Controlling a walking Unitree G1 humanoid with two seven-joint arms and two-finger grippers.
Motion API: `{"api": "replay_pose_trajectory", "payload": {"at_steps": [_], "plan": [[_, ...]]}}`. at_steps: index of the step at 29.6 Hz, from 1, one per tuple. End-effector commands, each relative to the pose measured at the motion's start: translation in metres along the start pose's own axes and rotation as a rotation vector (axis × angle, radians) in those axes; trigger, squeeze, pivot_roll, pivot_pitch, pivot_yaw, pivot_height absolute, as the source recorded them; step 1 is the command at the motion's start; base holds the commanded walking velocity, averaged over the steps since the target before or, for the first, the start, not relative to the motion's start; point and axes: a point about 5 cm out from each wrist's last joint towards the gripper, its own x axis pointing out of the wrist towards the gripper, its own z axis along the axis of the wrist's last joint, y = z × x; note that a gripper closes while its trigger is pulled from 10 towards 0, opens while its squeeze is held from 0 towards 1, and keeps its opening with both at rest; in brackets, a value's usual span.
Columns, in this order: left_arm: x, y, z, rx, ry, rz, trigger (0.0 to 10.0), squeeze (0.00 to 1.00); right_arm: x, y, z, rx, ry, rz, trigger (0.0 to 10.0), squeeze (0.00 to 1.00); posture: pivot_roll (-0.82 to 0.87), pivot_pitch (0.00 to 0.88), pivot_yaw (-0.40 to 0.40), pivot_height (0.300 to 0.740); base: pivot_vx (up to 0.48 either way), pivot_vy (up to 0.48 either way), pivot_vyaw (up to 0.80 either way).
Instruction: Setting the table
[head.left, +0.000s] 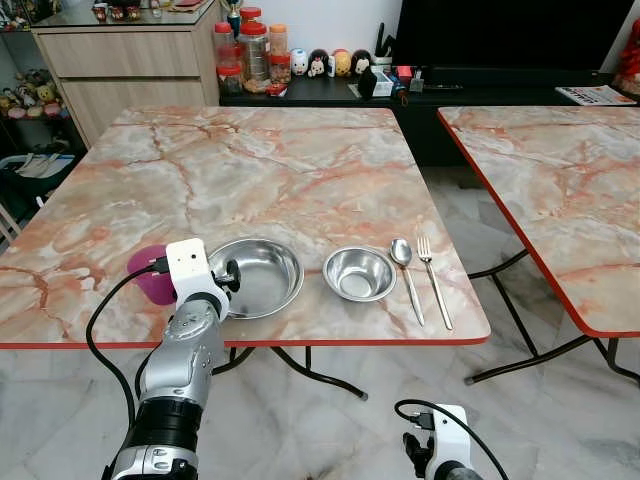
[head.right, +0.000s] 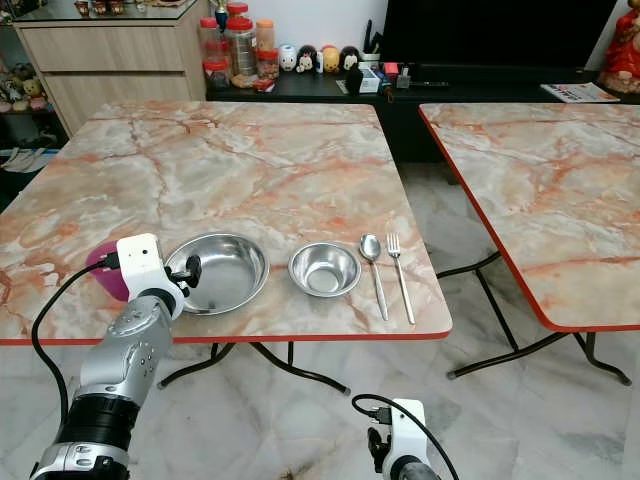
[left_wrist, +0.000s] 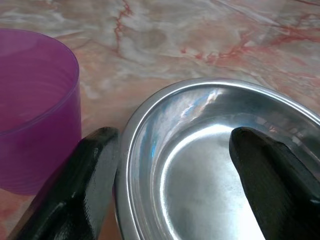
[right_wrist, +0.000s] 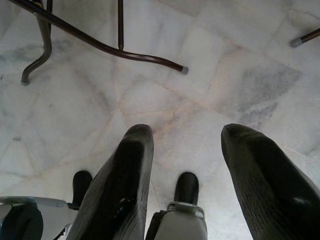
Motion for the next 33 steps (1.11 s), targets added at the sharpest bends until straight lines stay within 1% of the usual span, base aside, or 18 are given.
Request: {"api": "replay_pose_trajectory", "payload": {"at_steps": [1,7,10,13,16,23,25,33], "plan": [[0.000,-0.002,-0.002,0.032,0.004,0.005,10.0,0.00,0.000,-0.003,0.003,0.009,-0.016,-0.011,10.0,0.00,0.08,0.000,-0.038,0.740,0.000,0.000,0.00],[0.000,0.001,-0.006,0.021,0.019,0.023,10.0,0.00,0.000,-0.003,0.004,0.009,-0.021,-0.013,10.0,0.00,0.08,0.000,-0.039,0.740,0.000,0.000,0.00],[0.000,0.001,-0.008,0.018,0.030,0.014,10.0,0.00,0.000,-0.003,0.004,0.012,-0.021,-0.014,10.0,0.00,0.08,0.000,-0.039,0.740,0.000,0.000,0.00],[0.000,0.000,-0.013,0.034,0.061,0.005,10.0,0.00,0.000,-0.003,0.004,0.013,-0.021,-0.014,10.0,0.00,0.08,0.000,-0.038,0.740,0.000,0.000,0.00],[0.000,-0.001,-0.016,0.033,0.074,0.009,10.0,0.00,0.000,-0.003,0.004,0.015,-0.022,-0.014,10.0,0.00,0.08,0.000,-0.035,0.740,0.000,0.000,0.00],[0.000,-0.003,-0.023,-0.020,0.126,-0.004,10.0,0.00,0.000,-0.003,0.002,0.020,-0.019,-0.015,10.0,0.00,0.08,0.000,-0.034,0.740,0.000,0.000,0.00],[0.000,-0.005,-0.029,-0.006,0.173,-0.025,10.0,0.00,0.000,-0.003,0.002,0.020,-0.020,-0.014,10.0,0.00,0.08,0.000,-0.034,0.740,0.000,0.000,0.00],[-0.001,-0.006,-0.031,-0.036,0.184,-0.025,10.0,0.00,0.000,-0.002,0.003,0.022,-0.023,-0.011,10.0,0.00,0.08,0.000,-0.032,0.740,0.000,0.000,0.00]]}}
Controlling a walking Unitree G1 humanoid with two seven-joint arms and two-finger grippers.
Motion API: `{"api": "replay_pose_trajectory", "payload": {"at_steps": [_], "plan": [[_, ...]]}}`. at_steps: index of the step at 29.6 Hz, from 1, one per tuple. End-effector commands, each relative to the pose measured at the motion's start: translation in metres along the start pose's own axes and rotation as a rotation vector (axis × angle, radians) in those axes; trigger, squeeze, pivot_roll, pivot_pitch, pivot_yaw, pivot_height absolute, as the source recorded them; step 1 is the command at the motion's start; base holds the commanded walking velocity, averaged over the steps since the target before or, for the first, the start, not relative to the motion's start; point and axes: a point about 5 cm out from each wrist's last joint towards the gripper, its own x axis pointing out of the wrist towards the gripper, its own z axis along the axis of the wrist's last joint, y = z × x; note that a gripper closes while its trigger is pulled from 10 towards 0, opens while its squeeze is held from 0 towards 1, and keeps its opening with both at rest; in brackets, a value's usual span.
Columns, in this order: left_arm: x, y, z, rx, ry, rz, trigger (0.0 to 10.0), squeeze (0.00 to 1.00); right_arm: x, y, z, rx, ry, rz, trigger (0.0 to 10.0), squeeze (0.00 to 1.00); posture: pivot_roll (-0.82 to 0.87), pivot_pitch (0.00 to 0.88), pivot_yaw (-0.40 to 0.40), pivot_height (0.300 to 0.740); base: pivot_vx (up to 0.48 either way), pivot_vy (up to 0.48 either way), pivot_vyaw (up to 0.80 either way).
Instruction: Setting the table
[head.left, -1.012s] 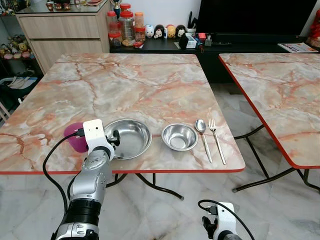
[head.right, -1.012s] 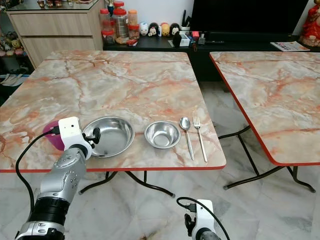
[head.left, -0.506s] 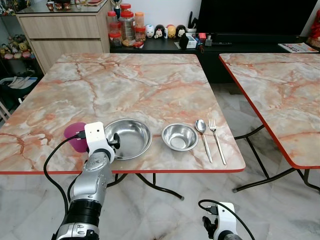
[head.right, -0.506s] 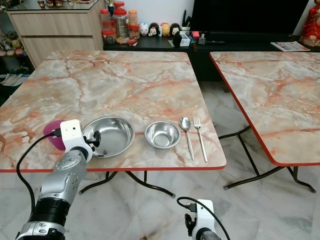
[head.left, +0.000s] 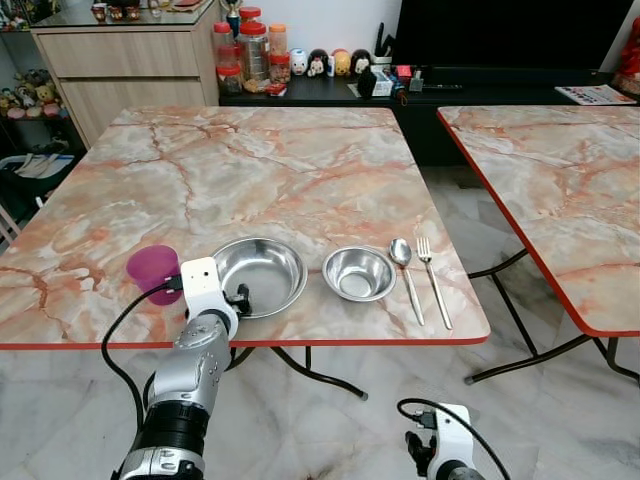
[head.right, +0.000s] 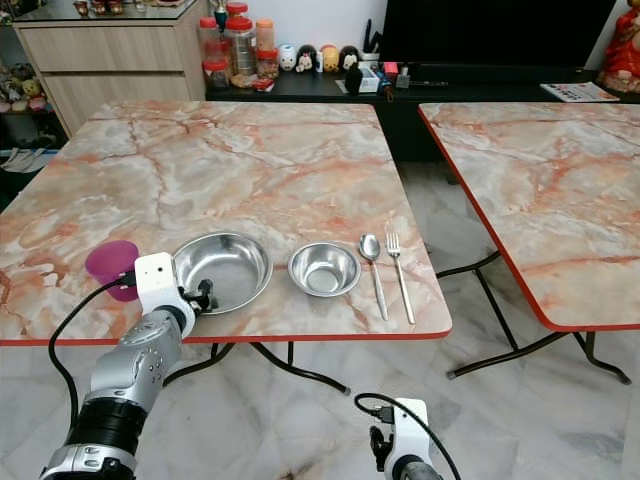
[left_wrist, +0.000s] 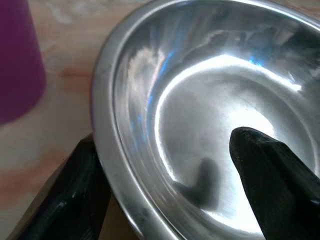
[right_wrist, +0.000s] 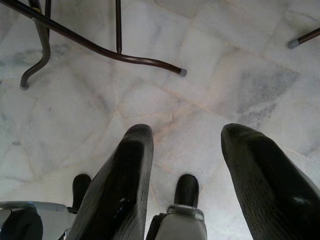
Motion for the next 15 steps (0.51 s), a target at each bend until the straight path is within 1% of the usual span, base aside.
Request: {"api": "replay_pose_trajectory", "payload": {"at_steps": [1,5,11,15], "plan": [[0.000,0.000,0.004,-0.047,-0.010,0.001,10.0,0.00,0.000,-0.001,0.002,0.011,-0.012,-0.005,10.0,0.00,0.08,0.000,-0.036,0.740,0.000,0.000,0.00],[0.000,0.004,0.014,-0.109,-0.062,0.023,10.0,0.00,0.000,-0.002,0.003,0.009,-0.012,-0.003,10.0,0.00,0.08,0.000,-0.037,0.740,0.000,0.000,0.00],[-0.001,0.010,0.018,-0.119,-0.081,0.058,10.0,0.00,0.000,-0.002,0.003,0.009,-0.015,-0.002,10.0,0.00,0.08,0.000,-0.038,0.740,0.000,0.000,0.00],[-0.001,0.012,0.018,-0.106,-0.078,0.079,10.0,0.00,0.000,-0.002,0.003,0.008,-0.013,-0.002,10.0,0.00,0.08,0.000,-0.040,0.740,0.000,0.000,0.00]]}}
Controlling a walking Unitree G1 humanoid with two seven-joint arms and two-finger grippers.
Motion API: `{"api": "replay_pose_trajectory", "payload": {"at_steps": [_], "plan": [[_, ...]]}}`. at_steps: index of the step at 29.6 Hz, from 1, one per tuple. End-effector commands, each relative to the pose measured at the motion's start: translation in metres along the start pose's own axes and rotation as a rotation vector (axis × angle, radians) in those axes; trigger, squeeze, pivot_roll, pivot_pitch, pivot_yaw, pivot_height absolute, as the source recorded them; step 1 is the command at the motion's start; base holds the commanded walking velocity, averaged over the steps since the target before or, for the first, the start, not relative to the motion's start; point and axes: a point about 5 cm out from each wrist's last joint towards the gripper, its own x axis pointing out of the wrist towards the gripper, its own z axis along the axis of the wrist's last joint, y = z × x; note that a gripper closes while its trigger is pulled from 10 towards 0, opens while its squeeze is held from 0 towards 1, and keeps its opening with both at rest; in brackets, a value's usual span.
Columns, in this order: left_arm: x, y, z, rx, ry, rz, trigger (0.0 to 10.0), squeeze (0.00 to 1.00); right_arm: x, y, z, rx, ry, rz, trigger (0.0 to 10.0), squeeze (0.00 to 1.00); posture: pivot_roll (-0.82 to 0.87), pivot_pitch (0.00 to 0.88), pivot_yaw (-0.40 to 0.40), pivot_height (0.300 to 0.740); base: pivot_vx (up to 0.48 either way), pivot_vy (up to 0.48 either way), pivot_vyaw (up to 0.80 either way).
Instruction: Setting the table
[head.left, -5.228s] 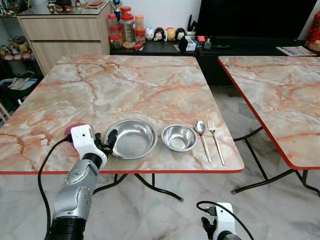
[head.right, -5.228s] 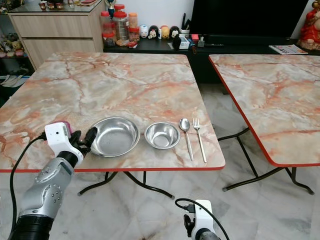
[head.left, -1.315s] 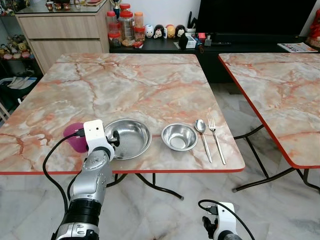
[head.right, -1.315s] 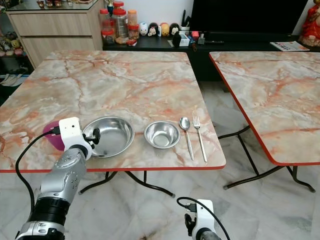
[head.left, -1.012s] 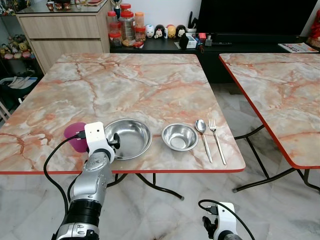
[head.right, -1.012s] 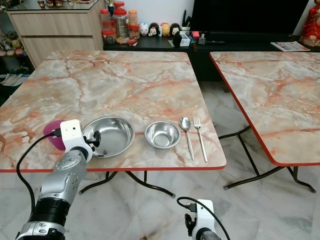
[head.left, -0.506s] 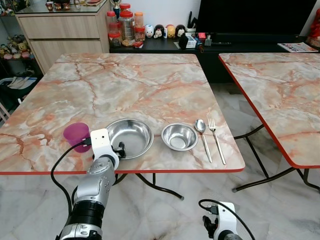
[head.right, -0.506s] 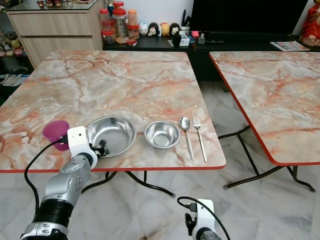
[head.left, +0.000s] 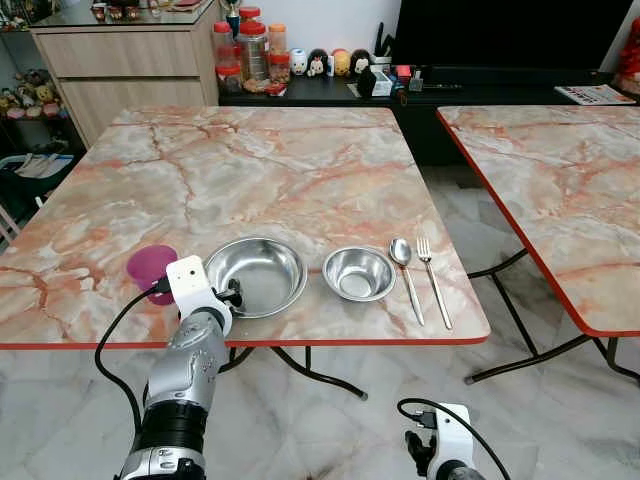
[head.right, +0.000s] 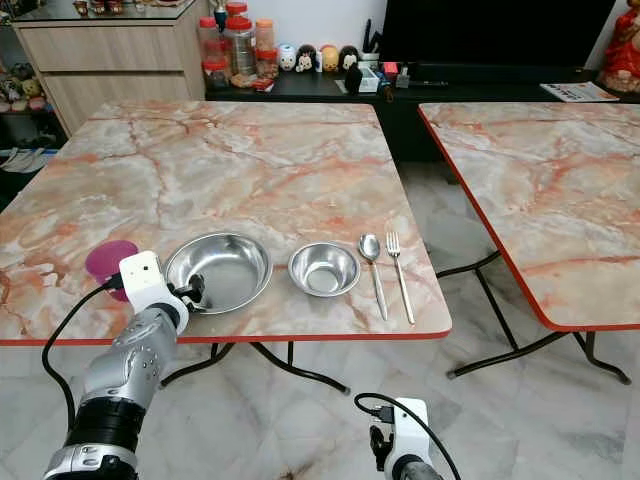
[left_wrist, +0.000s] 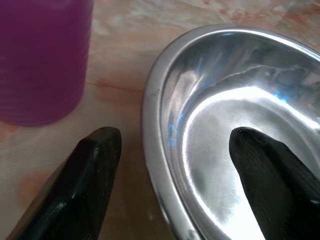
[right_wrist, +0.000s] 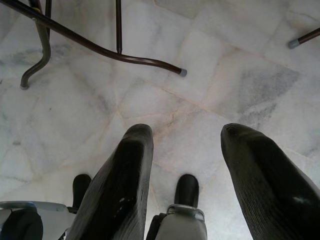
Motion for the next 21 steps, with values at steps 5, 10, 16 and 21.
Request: {"api": "replay_pose_trajectory", "payload": {"at_steps": [5,10,16,21], "plan": [[-0.0004,-0.0015,0.0094,0.020,-0.039,0.018,0.0,0.00,0.0003,-0.0018,0.0032,0.009,-0.013,-0.004,10.0,0.00,0.08,0.000,-0.039,0.740,0.000,0.000,0.00],[-0.0001,-0.0029,0.0104,0.033,-0.042,0.015,0.0,0.00,0.0006,-0.0010,0.0038,0.010,-0.014,-0.002,10.0,0.00,0.08,0.000,-0.037,0.740,0.000,0.000,0.00],[0.0006,-0.0017,0.0100,0.049,-0.033,0.029,0.0,0.00,0.0009,0.0000,0.0045,0.013,-0.017,-0.001,10.0,0.00,0.08,0.000,-0.036,0.740,0.000,0.000,0.00],[0.0011,-0.0001,0.0080,0.051,-0.006,0.033,0.0,0.00,0.0014,0.0021,0.0049,0.017,-0.016,0.008,10.0,0.00,0.08,0.000,-0.035,0.740,0.000,0.000,0.00]]}}
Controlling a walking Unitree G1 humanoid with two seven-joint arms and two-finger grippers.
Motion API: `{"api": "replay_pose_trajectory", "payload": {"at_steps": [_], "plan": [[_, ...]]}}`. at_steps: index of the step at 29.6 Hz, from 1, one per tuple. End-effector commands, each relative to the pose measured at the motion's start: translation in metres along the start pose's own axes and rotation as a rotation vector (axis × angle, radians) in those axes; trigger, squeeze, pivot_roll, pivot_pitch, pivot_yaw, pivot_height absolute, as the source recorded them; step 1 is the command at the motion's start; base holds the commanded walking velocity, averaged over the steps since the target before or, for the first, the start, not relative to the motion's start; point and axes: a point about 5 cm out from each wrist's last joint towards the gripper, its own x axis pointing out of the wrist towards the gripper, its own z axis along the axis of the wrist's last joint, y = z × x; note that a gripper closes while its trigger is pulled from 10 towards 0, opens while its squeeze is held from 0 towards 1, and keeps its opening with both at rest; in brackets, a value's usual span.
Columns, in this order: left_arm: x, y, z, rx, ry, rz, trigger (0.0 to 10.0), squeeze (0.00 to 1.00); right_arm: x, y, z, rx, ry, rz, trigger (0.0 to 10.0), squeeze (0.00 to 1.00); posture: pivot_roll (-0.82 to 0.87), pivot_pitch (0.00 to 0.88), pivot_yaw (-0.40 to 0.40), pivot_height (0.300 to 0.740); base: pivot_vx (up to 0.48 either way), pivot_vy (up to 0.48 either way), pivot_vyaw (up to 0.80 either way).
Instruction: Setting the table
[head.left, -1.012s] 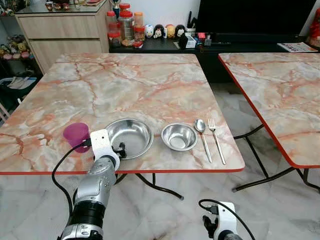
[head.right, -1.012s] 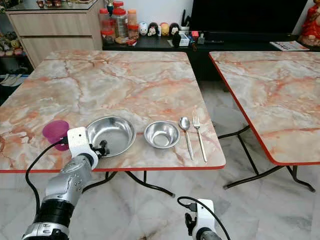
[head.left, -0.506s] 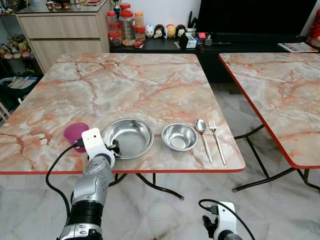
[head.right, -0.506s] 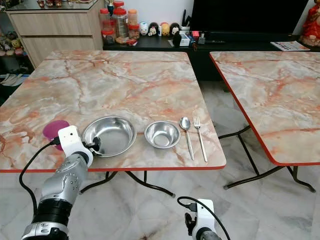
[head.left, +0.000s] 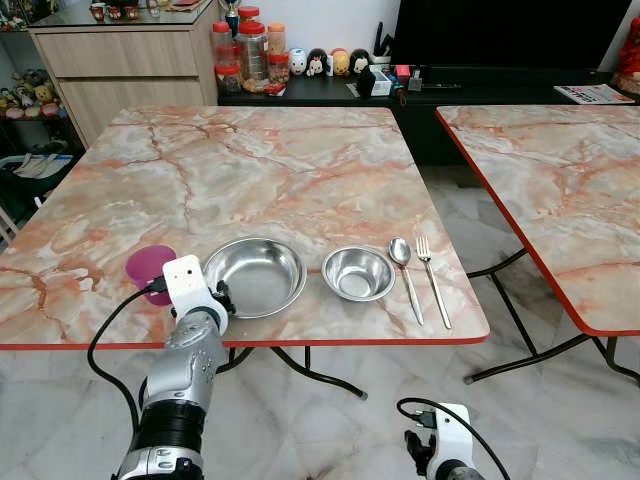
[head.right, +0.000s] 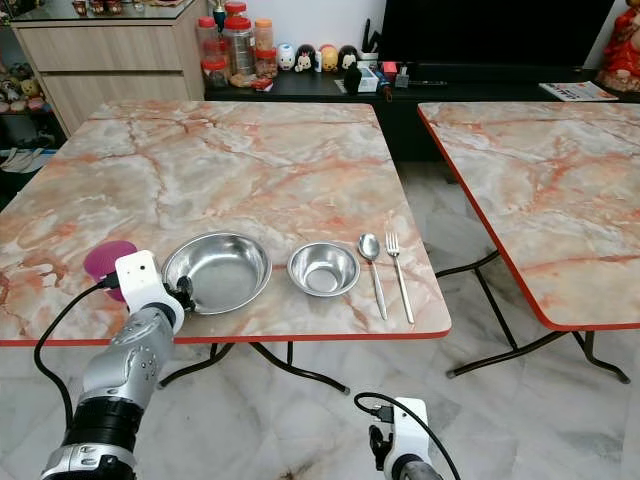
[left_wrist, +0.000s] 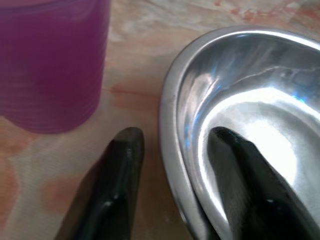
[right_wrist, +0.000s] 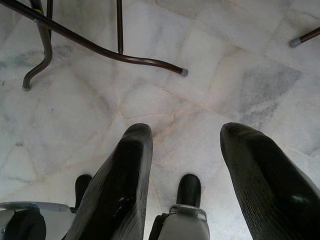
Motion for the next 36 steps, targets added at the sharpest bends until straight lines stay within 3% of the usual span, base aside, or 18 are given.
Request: {"api": "replay_pose_trajectory", "payload": {"at_steps": [1,25,36], "plan": [[0.0003,-0.0038,0.0064,-0.001,-0.005,0.000,0.0,0.00,0.0011,0.0010,0.0041,0.010,-0.012,0.000,10.0,0.00,0.09,0.000,-0.034,0.740,0.000,0.000,0.00],[-0.0025,-0.0044,0.0019,-0.015,0.048,-0.009,0.0,0.00,0.0011,0.0028,0.0029,0.008,-0.009,0.007,10.0,0.00,0.09,0.000,-0.035,0.740,0.000,0.000,0.00],[-0.0051,-0.0053,0.0098,-0.063,-0.044,-0.009,0.0,0.00,0.0006,0.0024,0.0014,-0.008,-0.003,0.013,10.0,0.00,0.09,0.000,-0.035,0.740,0.000,0.000,0.00]]}}
